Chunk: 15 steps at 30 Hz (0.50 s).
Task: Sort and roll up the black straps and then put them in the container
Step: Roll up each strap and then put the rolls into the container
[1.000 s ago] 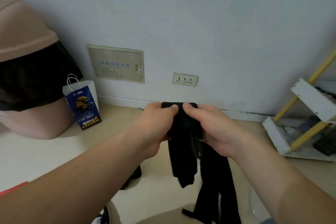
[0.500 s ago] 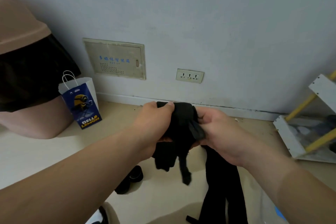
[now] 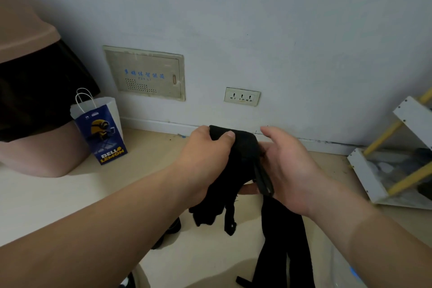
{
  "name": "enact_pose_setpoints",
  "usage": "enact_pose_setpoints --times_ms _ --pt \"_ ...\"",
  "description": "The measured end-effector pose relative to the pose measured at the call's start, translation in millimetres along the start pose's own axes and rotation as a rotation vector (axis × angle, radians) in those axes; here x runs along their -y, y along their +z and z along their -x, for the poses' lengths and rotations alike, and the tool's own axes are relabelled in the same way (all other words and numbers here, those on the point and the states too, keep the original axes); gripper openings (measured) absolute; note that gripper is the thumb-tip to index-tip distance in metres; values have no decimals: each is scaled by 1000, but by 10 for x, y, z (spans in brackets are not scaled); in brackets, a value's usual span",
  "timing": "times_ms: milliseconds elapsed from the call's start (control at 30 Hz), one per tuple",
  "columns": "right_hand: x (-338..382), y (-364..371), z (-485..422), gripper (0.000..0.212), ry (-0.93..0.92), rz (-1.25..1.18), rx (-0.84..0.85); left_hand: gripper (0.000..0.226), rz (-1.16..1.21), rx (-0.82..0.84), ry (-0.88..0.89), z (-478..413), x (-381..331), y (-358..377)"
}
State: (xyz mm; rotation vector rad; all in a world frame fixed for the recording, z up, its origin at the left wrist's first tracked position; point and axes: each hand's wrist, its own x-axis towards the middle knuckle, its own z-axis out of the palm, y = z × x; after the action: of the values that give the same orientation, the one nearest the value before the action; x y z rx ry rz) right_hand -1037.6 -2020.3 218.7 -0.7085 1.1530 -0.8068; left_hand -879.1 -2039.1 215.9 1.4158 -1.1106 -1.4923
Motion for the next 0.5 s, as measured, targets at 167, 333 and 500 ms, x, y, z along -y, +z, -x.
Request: enact_pose_setpoints --times_ms 167,333,500 --pt "-96 20 -15 42 -160 230 -112 18 -57 40 95 113 -8 49" --pt "-103 25 7 25 -252 264 -222 19 -337 93 236 109 -41 -89" --pt "-20 -34 1 21 -187 95 -284 21 -663 46 399 1 -22 -300"
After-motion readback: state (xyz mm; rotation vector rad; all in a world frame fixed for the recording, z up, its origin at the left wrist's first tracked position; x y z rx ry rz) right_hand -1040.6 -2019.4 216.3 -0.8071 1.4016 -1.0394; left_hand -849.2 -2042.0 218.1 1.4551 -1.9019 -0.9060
